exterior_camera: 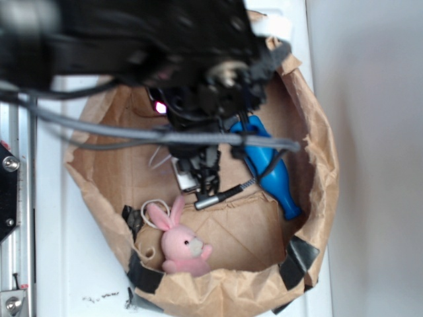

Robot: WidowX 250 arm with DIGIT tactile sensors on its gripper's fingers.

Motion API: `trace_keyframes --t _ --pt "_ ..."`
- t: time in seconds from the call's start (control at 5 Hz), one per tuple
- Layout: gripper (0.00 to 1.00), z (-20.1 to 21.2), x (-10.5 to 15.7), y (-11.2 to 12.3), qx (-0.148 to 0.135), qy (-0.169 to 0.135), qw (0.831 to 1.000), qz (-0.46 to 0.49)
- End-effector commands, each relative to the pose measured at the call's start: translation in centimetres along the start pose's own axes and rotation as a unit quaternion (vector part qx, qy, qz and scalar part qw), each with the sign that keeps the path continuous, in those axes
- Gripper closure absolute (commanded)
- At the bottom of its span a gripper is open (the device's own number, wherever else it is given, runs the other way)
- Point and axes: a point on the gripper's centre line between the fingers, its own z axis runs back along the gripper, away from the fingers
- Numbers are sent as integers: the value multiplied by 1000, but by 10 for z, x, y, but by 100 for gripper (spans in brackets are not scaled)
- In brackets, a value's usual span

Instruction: Grab the gray animal.

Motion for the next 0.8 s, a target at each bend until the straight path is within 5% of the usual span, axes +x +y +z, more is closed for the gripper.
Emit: trace_keyframes --t 0.0,0.4,0.6 --pt "0 -32 7 18 16 23 996 89" --pt "0 -77 8 20 79 47 992 85" --pt "0 -84 5 20 79 59 992 74"
